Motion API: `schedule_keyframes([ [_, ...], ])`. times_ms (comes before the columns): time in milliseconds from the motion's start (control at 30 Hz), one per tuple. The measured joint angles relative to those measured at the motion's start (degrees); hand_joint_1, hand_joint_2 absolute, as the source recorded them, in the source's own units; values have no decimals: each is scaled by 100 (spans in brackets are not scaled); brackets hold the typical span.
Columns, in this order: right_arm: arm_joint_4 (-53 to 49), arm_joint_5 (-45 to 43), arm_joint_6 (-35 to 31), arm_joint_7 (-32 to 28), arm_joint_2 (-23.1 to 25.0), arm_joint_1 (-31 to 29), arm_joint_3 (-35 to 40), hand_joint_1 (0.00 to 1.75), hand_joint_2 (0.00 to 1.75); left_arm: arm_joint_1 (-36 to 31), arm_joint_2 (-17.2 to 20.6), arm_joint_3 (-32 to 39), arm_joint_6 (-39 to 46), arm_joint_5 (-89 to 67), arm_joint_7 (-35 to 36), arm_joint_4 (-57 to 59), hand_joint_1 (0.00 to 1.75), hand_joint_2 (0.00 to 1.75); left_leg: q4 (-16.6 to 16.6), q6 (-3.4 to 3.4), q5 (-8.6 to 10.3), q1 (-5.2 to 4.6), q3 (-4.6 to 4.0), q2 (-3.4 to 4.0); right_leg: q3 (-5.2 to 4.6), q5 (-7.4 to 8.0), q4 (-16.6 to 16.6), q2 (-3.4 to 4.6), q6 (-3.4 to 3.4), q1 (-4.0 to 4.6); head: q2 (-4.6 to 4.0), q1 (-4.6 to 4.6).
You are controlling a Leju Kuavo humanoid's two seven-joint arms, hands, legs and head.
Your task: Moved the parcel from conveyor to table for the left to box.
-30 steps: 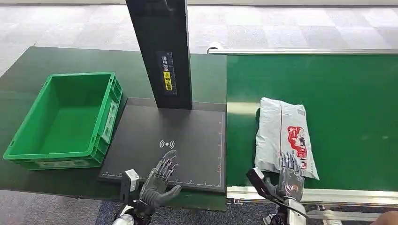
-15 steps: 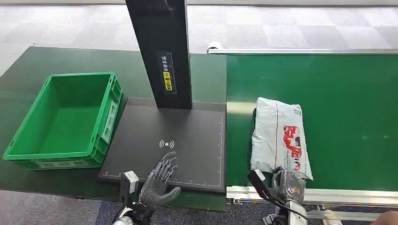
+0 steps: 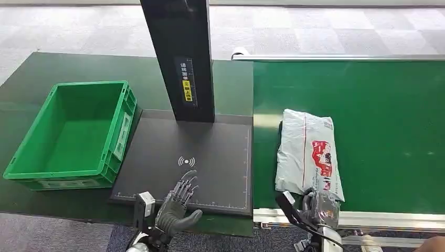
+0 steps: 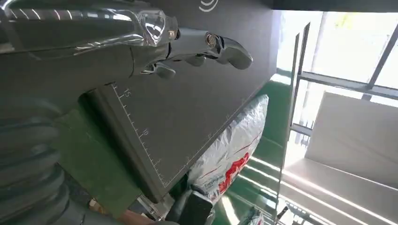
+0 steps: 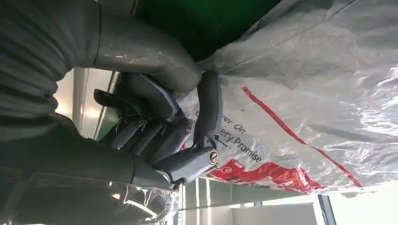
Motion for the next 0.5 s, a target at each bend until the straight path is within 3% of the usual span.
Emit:
schedule_keyframes([
  [100, -214, -37, 79, -46, 77, 84, 26, 175, 175, -1, 0, 0, 20, 0, 7, 0, 0, 175, 0, 0, 0, 0, 0, 0, 0, 0, 0, 0, 0, 0, 0, 0],
  [133, -327, -20, 105, -35, 107, 121, 50, 93, 175, -1, 0, 0, 31, 2, 13, 0, 0, 175, 0, 0, 0, 0, 0, 0, 0, 0, 0, 0, 0, 0, 0, 0],
  [167, -420, -9, 107, -24, 127, 153, 74, 0, 175, -1, 0, 0, 37, 7, 17, 0, 0, 175, 0, 0, 0, 0, 0, 0, 0, 0, 0, 0, 0, 0, 0, -2],
  [500, -1140, 188, 257, 153, 264, 421, 426, 0, 175, -3, 0, 0, 70, 7, 28, 0, 0, 175, 0, 0, 0, 0, 1, 0, 0, 0, 0, 0, 0, 0, 0, 0],
])
